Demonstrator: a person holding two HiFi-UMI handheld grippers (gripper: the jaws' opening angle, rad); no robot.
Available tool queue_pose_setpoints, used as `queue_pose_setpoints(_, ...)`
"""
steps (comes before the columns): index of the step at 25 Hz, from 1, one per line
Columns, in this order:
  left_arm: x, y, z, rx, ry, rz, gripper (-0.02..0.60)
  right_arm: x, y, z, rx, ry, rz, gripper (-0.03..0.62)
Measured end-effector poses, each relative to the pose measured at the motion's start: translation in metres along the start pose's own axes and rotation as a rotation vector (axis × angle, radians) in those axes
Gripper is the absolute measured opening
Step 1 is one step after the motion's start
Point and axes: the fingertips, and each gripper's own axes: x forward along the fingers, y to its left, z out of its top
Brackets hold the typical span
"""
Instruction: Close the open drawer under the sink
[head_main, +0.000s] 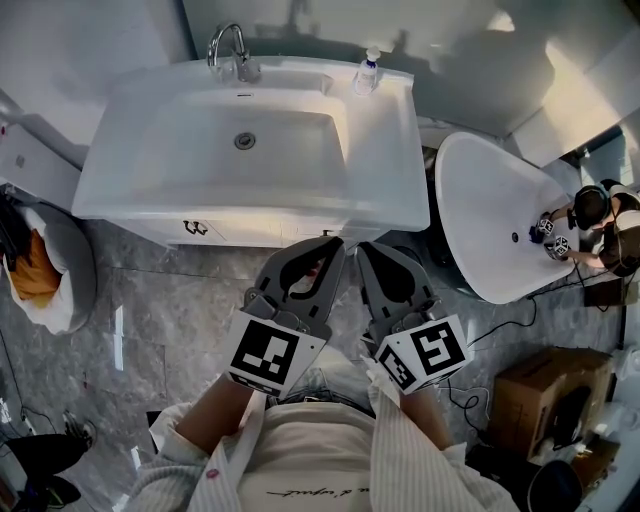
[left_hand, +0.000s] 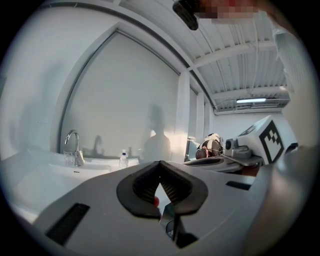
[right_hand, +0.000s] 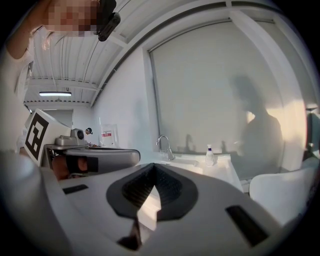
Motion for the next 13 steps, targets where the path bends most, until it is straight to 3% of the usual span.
queue_pose_setpoints(13,0.029,0.014,0.007,0.068,0.009,-0.026,0.015,0.009,-0.013,0.0,0.004,0.008,0.004,0.009)
